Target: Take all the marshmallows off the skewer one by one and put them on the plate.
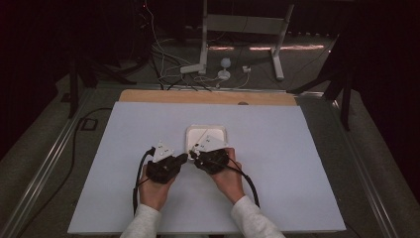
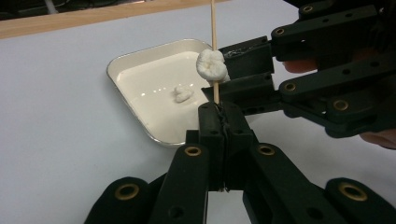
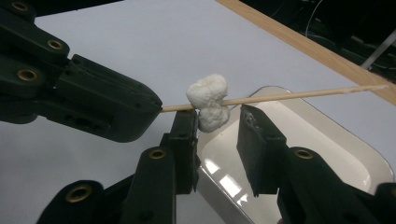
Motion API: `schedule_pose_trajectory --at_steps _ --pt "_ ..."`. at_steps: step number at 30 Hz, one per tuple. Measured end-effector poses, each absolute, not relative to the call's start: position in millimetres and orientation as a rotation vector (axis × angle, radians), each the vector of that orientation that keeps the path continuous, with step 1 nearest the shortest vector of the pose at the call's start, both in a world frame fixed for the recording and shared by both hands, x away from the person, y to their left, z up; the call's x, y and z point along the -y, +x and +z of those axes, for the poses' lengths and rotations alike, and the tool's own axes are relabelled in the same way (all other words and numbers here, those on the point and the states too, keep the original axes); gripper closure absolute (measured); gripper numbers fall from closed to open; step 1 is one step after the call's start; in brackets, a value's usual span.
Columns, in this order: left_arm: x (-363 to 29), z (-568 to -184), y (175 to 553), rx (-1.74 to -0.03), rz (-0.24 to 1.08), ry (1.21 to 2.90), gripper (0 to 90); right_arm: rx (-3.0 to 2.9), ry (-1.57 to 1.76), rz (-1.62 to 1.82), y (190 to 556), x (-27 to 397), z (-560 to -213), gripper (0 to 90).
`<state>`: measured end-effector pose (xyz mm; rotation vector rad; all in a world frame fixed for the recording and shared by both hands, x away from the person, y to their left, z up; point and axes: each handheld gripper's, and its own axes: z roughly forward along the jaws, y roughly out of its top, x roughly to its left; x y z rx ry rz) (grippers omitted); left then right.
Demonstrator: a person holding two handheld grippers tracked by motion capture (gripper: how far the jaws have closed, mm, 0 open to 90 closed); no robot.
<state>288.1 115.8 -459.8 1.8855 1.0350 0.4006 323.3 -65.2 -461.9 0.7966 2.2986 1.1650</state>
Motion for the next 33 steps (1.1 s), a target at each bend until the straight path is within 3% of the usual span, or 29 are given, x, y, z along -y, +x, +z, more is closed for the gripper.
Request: schedule_pose_trajectory --at_steps 4,9,17,21,33 --pt "-116 -459 288 -1.034 0.397 1.883 90.0 -2.283 0.784 1.171 322 64 -461 78.2" --pt "-116 -459 288 -1.034 0.397 1.884 90.0 -2.285 0.805 1.184 323 65 -461 82.9" --pt "-115 -459 287 -1.041 0.394 1.883 90.0 -2.238 0.909 1.201 325 65 -462 85.4" --pt "-112 -459 285 -1.023 0.382 1.892 90.0 -2.14 1.135 1.278 342 88 -458 85.7" --pt "-106 -456 283 -0.993 0.391 1.9 90.0 -2.117 1.139 1.248 357 108 -450 85.5"
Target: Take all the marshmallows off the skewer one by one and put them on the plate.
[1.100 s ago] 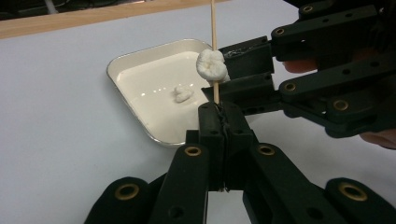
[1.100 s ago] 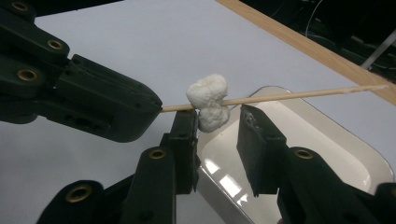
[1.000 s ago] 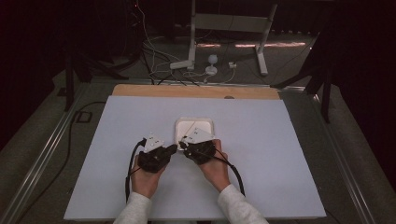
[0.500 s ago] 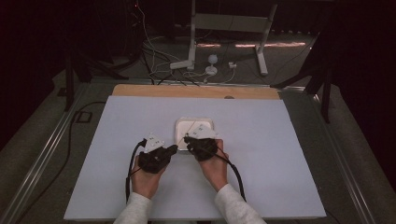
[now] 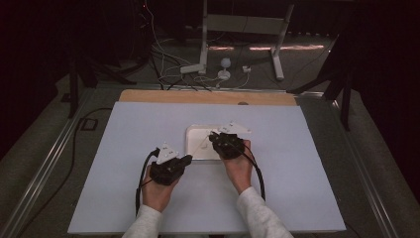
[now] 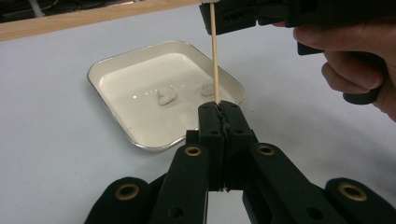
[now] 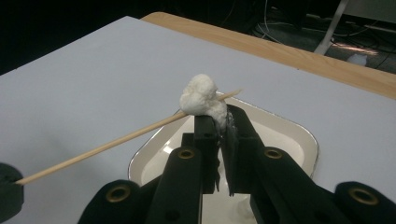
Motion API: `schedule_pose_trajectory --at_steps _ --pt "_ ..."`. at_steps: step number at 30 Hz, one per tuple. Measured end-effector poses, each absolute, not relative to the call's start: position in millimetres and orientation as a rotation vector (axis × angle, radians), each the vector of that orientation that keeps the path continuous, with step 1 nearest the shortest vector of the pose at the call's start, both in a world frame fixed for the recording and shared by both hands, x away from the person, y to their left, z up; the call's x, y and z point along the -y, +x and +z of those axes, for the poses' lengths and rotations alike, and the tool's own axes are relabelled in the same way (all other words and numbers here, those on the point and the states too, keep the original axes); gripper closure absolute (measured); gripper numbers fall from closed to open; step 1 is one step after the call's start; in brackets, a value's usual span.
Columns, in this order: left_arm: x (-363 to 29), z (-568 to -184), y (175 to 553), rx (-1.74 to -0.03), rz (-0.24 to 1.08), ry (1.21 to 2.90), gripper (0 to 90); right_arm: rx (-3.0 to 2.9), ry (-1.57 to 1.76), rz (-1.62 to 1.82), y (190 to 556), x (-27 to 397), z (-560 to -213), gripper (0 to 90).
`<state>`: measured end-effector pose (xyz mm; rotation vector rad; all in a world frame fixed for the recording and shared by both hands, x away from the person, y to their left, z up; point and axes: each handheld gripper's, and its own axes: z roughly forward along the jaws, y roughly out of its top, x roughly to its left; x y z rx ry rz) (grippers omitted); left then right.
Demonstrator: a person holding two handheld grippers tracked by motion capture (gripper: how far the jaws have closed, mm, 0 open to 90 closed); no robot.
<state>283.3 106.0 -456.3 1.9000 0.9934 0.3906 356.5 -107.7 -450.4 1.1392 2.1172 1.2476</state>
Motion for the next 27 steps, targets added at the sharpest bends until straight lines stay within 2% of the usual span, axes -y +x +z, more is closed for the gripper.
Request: schedule_pose_trajectory --at_steps 12,18,27 --pt "-107 -454 282 -1.01 0.411 1.887 90.0 -2.057 1.256 1.263 366 101 -449 86.5" --pt "-111 -453 281 -1.015 0.41 1.889 90.0 -2.016 1.326 1.269 374 113 -448 86.8" --pt "-115 -453 282 -1.036 0.418 1.863 90.0 -2.118 1.244 1.235 373 113 -450 85.0"
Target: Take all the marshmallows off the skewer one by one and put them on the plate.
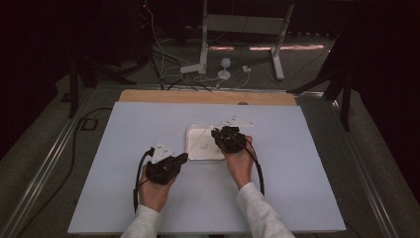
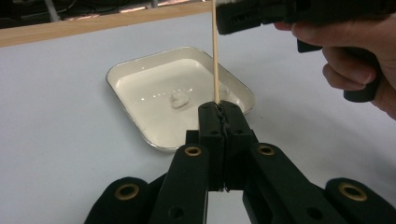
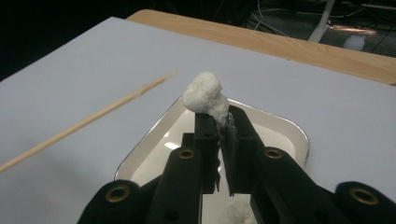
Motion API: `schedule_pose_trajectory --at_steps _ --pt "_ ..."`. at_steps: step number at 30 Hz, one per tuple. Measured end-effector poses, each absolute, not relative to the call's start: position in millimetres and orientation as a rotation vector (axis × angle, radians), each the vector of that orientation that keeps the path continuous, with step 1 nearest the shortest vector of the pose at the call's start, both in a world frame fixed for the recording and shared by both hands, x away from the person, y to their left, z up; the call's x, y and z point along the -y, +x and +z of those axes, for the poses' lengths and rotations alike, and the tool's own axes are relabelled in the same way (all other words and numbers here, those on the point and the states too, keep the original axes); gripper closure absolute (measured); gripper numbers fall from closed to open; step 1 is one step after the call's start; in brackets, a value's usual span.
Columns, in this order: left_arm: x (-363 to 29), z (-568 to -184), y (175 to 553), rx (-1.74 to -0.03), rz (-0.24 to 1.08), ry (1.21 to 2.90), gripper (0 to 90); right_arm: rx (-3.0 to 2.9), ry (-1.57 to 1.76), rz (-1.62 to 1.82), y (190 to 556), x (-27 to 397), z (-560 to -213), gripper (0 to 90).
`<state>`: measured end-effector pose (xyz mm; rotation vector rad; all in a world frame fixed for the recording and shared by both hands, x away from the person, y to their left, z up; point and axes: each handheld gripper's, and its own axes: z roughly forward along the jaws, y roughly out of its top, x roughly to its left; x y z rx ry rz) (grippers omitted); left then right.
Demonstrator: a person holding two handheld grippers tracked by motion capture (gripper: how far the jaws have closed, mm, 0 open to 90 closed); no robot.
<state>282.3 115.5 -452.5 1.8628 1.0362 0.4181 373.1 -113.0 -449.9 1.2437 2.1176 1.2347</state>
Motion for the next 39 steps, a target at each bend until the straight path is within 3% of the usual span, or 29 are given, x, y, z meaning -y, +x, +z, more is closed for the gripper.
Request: schedule_pose_trajectory --at_steps 11,28,33,39 --pt "-118 -454 284 -1.049 0.421 1.858 90.0 -2.228 1.252 1.197 378 111 -459 76.0" --pt "-122 -451 283 -1.058 0.446 1.816 89.9 -2.245 1.216 1.331 373 118 -457 17.2" --pt "-123 -447 284 -1.058 0.461 1.803 89.9 -2.249 1.207 1.369 371 124 -454 8.0" --pt "-123 -443 287 -1.068 0.479 1.783 89.9 -2.252 1.208 1.353 368 130 -452 4.2"
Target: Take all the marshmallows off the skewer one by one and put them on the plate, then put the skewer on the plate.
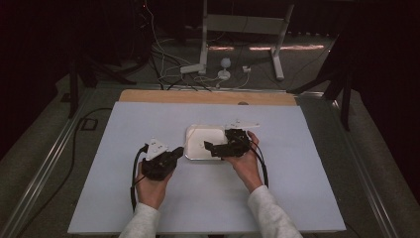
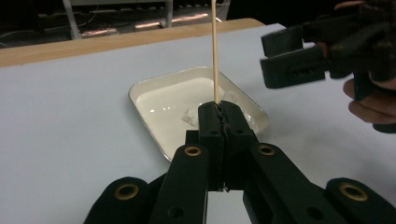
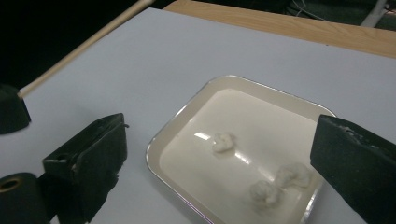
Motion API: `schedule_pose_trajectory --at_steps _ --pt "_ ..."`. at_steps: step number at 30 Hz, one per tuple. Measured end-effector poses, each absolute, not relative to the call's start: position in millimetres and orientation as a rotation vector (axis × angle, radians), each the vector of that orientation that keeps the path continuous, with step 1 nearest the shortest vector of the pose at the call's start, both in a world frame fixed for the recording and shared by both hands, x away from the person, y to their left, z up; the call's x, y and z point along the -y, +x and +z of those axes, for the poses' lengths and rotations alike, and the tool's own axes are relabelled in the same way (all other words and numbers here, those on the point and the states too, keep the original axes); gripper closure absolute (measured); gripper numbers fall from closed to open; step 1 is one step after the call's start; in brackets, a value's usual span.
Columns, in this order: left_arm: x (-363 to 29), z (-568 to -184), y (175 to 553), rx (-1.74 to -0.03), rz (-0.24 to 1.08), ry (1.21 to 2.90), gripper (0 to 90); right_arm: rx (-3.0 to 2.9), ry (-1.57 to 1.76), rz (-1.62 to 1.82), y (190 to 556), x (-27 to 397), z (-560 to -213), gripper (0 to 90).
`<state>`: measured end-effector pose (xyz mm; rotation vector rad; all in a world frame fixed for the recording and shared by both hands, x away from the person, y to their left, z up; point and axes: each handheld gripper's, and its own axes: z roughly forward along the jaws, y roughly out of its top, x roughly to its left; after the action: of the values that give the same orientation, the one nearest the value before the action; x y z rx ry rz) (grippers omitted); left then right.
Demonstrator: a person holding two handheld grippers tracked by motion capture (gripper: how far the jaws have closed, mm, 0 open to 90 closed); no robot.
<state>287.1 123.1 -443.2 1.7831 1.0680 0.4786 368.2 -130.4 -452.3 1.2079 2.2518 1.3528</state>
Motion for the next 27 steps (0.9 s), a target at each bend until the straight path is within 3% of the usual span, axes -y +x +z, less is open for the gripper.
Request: schedule_pose_trajectory --at_steps 27 --pt "-105 -441 315 -1.111 0.531 1.72 89.8 -2.273 1.175 1.415 348 152 -450 1.2"
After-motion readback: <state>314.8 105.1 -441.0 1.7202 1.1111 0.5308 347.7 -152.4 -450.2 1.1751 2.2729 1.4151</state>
